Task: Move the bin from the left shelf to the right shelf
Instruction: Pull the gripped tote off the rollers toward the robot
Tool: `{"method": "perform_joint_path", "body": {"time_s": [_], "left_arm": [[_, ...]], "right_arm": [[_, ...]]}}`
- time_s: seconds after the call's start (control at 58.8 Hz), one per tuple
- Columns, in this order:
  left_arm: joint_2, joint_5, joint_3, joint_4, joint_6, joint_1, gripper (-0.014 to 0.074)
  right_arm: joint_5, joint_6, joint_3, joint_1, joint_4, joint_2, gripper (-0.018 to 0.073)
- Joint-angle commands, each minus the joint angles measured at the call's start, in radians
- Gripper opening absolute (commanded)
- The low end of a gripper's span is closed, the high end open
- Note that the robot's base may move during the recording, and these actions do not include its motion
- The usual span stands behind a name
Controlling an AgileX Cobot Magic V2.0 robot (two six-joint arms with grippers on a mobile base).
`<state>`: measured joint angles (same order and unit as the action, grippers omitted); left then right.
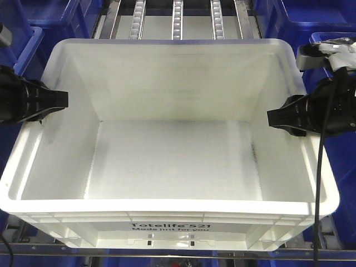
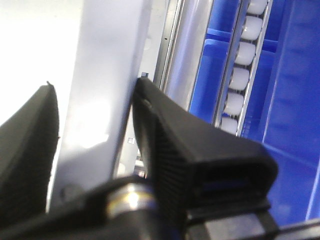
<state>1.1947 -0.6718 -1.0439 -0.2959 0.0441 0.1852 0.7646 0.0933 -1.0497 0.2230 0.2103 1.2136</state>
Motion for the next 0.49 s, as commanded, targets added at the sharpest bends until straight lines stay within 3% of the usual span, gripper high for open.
{"method": "perform_joint_path", "body": {"time_s": [0.0, 0.476], "left_arm": [[-0.064, 0.088, -0.041, -0.055, 0.033, 0.006, -0.0008], [-0.13, 0.047, -0.038, -0.077, 0.033, 0.006, -0.0008]], "right_arm": [[-0.086, 0.002, -0.038, -0.004, 0.01, -0.05, -0.0004], [-0.027, 0.002, -0.038, -0.004, 0.053, -0.103, -0.0004]]}}
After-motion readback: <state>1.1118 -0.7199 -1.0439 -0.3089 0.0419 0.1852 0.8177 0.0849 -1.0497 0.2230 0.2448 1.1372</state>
